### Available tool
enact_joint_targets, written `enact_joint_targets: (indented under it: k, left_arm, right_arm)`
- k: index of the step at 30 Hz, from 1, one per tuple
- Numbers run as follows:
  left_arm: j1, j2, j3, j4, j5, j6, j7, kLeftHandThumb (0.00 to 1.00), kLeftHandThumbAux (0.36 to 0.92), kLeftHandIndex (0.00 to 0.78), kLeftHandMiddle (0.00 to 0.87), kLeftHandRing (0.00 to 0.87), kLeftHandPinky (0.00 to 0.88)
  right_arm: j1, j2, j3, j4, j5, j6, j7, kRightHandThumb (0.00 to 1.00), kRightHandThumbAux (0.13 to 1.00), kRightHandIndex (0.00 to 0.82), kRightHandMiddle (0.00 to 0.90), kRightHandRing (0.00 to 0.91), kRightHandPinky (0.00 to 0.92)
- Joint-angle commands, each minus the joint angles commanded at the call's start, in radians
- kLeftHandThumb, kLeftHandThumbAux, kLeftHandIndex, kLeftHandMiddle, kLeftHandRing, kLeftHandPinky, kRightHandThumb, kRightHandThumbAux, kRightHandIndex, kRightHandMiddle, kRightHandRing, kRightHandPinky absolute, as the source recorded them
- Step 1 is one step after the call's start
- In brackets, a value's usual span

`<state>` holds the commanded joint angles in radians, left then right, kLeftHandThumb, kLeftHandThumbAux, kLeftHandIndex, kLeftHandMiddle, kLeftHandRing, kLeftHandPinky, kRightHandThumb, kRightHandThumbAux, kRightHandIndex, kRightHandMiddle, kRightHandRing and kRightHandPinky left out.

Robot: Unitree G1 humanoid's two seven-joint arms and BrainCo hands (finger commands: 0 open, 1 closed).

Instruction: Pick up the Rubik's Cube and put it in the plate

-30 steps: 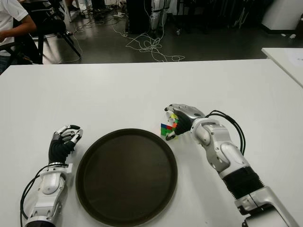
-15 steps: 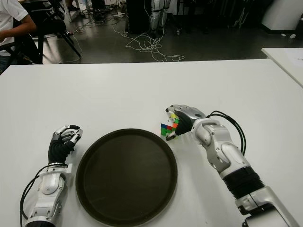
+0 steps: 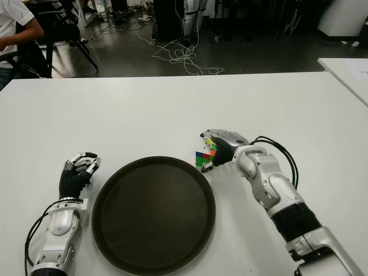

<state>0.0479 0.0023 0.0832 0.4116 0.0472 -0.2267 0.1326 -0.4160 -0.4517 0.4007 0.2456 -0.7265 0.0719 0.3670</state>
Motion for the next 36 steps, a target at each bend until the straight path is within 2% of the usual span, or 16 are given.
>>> enact_joint_targets:
  k: [10, 36]
  left_arm:
    - [-0.002, -0.006, 0.006, 0.004, -0.012, -0.017, -0.008, 0.703, 0.707, 0.443, 0.814, 0.83, 0.808]
    - [-0.011, -0.005, 0.012, 0.032, -0.028, -0.055, -0.029, 0.702, 0.707, 0.443, 0.819, 0.834, 0.812]
  right_arm:
    - [-0.009, -0.002, 0.004, 0.026, -0.002, -0.038, -0.018, 0.0, 0.691, 0.0, 0.0, 0.0, 0.0]
    - [-0.035, 0.004, 0.024, 0.07, -0.017, -0.05, -0.032, 0.0, 0.704, 0.0, 0.0, 0.0, 0.0]
